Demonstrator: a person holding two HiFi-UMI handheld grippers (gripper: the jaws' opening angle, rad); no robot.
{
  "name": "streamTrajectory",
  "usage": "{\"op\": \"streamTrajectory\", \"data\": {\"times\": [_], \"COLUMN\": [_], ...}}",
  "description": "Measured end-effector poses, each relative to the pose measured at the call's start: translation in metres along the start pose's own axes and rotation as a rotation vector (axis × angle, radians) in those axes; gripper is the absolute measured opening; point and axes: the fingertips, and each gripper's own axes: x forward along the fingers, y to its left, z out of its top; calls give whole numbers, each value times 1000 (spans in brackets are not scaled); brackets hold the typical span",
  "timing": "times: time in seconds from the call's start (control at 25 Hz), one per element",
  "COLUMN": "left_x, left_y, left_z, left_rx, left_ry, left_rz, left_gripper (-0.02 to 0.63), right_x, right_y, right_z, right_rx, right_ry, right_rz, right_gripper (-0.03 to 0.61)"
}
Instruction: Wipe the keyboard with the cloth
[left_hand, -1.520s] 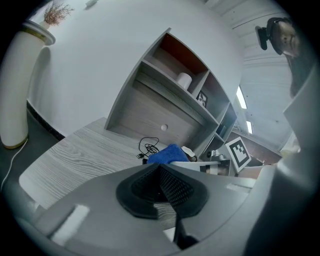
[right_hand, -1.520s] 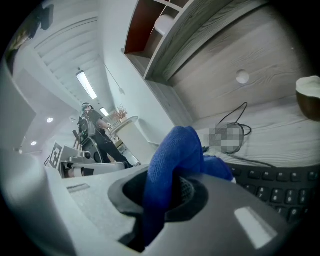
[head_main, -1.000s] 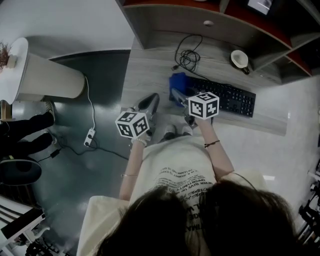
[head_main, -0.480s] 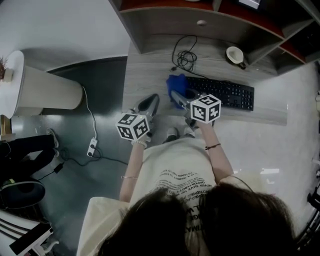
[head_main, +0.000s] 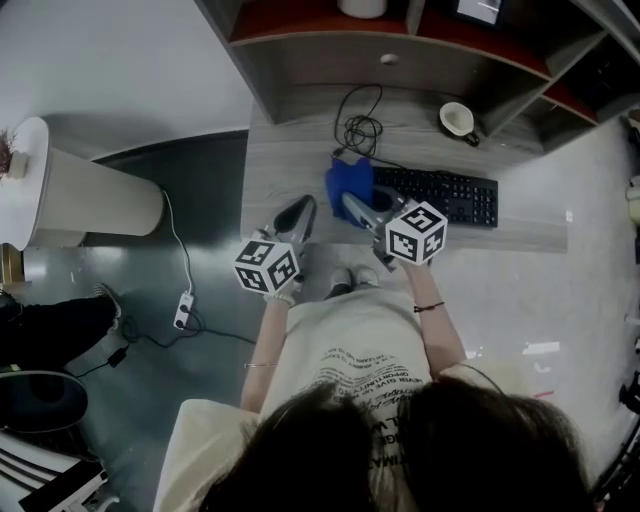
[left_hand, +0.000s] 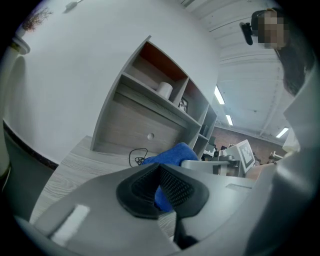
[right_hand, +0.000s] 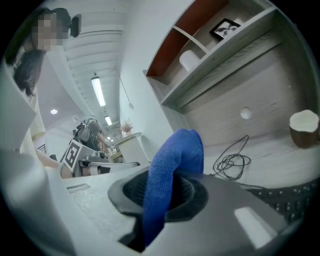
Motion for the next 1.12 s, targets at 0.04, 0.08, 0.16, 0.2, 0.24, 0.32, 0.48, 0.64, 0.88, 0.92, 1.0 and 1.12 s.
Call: {"op": "streamTrajectory", "data": {"times": [0.04,0.08,0.16,0.2,0.24,0.32,0.48,0.64,0.88,0.92,1.0,1.12], "left_x": [-1,-1,-1,-2,-3,-5,-11,-11,-8,-8,-7,-6], "left_y": [-2,-5,-12,-16,-20,-26,-33,-36,-38,-38,-39,-42], "left_z": [4,8,16,19,23,30,40,45,46,47,49,49], "left_rx": [12,24,49,59,69,85,113,126,128,130,131,133], "left_ry": [-12,-23,-45,-55,-65,-84,-112,-125,-128,-130,-134,-132], "left_rz": [5,10,15,17,18,19,25,30,31,31,28,18], "left_gripper": [-12,-12,-12,-12,-12,-12,-12,-12,-12,-12,-12,-12], "right_x": [-2,-4,-9,-11,-13,-17,-21,-24,-26,-27,-28,-28], "right_y": [3,7,12,14,16,19,24,24,24,24,24,26], "right_z": [6,12,24,29,34,43,53,58,63,64,65,67], "right_rx": [-19,-37,-71,-89,-106,-126,-151,-161,-164,-165,-168,-176], "right_ry": [-9,-20,-40,-48,-56,-75,-102,-119,-134,-134,-136,-144], "right_rz": [11,20,33,36,37,38,47,53,62,63,64,67], "right_gripper": [58,58,58,58,58,58,58,58,58,58,58,58]}}
